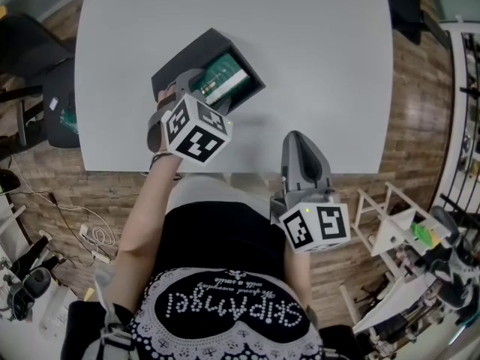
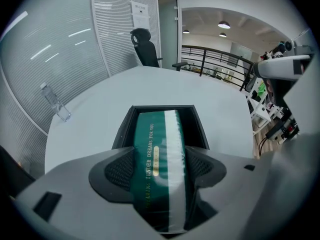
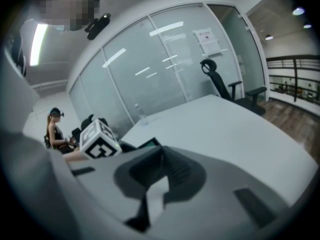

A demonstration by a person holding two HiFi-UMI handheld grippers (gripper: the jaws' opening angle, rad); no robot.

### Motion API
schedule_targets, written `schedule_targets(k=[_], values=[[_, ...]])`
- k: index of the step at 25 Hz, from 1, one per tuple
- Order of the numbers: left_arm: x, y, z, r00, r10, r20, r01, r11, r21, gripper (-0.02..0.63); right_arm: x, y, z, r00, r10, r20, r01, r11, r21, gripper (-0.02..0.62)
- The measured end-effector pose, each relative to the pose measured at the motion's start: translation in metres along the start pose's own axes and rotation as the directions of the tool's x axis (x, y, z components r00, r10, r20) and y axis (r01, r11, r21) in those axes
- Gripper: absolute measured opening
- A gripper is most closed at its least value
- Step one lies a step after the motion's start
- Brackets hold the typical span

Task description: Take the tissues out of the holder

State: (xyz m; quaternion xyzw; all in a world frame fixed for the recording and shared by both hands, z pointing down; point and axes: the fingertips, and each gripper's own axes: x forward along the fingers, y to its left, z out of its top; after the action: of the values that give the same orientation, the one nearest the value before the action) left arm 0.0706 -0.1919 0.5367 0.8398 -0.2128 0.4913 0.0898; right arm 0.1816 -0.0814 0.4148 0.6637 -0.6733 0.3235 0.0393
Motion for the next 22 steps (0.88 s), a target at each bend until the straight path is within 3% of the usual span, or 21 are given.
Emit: schedule_targets(k=[22], values=[[-0.038,0.006,0.016,0.996,0.017,0.086,-0.014,0.999,-0.036,0.333,0.004,0.009,0.009,1.0,0.021,0.018,-0.021,1.0,-0.024,0.035]])
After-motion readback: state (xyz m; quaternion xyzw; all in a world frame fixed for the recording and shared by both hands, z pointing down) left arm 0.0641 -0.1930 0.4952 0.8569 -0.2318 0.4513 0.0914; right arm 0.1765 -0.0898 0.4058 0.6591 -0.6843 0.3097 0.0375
